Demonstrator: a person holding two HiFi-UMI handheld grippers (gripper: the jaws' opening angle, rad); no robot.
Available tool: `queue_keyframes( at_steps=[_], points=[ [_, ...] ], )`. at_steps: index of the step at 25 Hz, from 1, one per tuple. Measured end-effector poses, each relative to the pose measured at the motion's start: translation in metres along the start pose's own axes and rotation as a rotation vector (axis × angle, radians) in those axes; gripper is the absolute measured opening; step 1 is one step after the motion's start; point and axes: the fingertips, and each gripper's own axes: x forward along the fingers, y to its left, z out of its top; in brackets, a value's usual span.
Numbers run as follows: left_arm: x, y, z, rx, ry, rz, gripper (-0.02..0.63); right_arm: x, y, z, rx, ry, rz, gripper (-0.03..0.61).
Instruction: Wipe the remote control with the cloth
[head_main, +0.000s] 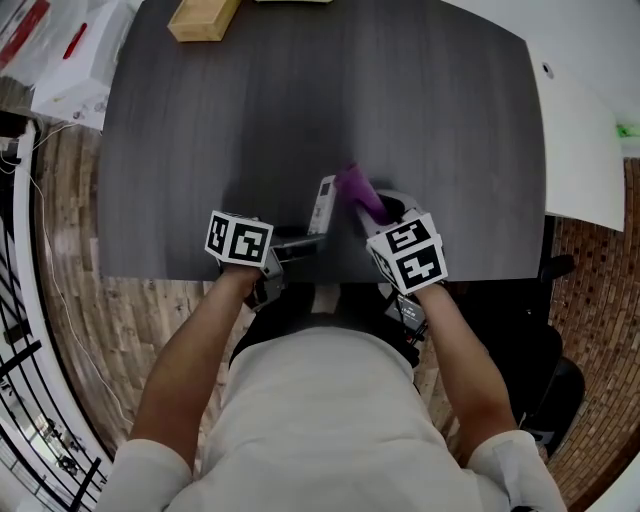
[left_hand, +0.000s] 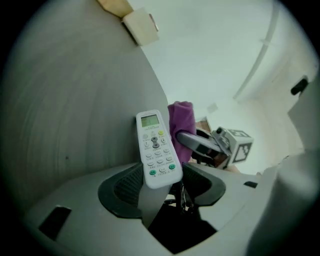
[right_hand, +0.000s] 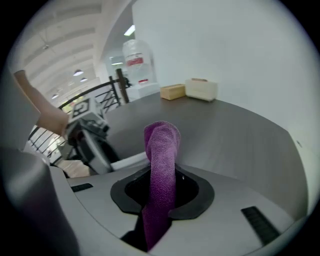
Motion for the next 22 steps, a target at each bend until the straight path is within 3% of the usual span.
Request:
queue_keyframes(
  at_steps=[2,4,7,18,22],
  points=[
    [0.003,-0.002,-0.002,-0.037,-0.013,-0.027,0.241,-0.002,0.044,0.007,-0.114,-0.003,0.121,0.086],
    [0.004,-0.002,-0.003,-0.051,-0.004,-0.036,0.24,0.002,0.068,0.003,-0.205,0.031,0.184,0.086],
    [0.004,-0.001,-0.004,-0.062,0.01,-0.037,0.238,0.012,0.065,-0.002,-0.188,0.066,0.218,0.086],
    [0.009,0.001,-0.009,-0.017,0.091,0.023,0.236,0.052,0.003,-0.007,-0.252,0.222,0.04,0.086],
    [0.01,0.007,-0.016,0.1,0.17,0.124,0.237,0.056,-0.032,-0.01,-0.174,0.261,-0.065,0.086]
  ],
)
